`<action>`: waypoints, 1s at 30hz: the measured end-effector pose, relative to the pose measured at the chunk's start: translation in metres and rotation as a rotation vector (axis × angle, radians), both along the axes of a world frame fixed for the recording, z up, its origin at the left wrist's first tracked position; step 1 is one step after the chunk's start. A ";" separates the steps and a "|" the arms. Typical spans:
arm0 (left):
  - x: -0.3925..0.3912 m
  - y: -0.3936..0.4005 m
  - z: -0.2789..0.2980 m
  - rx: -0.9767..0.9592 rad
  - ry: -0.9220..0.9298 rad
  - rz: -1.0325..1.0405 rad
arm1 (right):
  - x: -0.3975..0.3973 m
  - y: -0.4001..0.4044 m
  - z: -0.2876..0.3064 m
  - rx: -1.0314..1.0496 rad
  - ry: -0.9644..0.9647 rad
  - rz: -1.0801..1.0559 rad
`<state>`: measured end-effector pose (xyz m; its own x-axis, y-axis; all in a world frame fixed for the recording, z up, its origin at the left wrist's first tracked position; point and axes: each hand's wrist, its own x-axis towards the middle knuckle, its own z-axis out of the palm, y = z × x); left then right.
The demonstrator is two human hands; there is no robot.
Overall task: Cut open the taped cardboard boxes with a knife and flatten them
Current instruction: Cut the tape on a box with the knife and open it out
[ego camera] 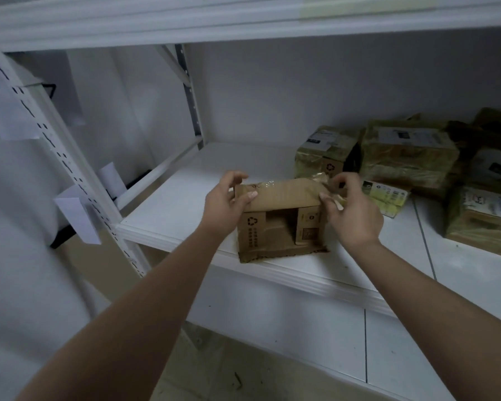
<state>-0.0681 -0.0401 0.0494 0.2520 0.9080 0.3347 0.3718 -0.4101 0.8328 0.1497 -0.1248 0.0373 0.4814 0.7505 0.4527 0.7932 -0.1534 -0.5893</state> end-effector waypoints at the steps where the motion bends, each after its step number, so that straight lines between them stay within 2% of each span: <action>1: 0.004 -0.001 -0.006 0.113 0.083 0.045 | -0.005 -0.001 -0.005 -0.041 -0.087 -0.008; 2: 0.007 -0.005 -0.012 0.172 0.173 0.063 | -0.009 -0.002 -0.011 -0.090 -0.149 -0.018; 4: 0.012 -0.015 -0.028 0.155 0.324 0.044 | -0.015 -0.005 -0.023 -0.163 -0.193 -0.039; 6: 0.012 -0.021 -0.043 0.171 0.397 0.050 | -0.022 -0.007 -0.031 -0.195 -0.192 -0.052; 12: 0.021 -0.019 -0.052 0.204 0.351 0.255 | -0.043 0.002 -0.038 -0.220 -0.039 -0.090; 17: 0.010 -0.020 -0.050 0.200 0.374 0.049 | -0.033 -0.006 -0.032 -0.259 0.014 -0.003; 19: -0.003 -0.018 -0.041 0.154 0.460 -0.095 | -0.025 -0.015 -0.026 -0.272 0.055 0.101; 22: -0.028 -0.011 -0.027 0.085 0.676 -0.261 | -0.012 -0.025 -0.023 -0.263 -0.002 0.217; 26: -0.064 -0.007 -0.021 0.116 0.823 -0.299 | -0.005 -0.028 -0.027 -0.205 0.022 0.313; 30: -0.086 -0.013 -0.028 0.156 0.821 -0.250 | -0.012 -0.027 -0.029 -0.385 -0.058 0.390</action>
<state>-0.1541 -0.0527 0.0213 0.6540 0.7528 0.0753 0.7137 -0.6469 0.2687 0.1379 -0.1520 0.0084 0.1166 0.9850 0.1275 0.8640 -0.0373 -0.5021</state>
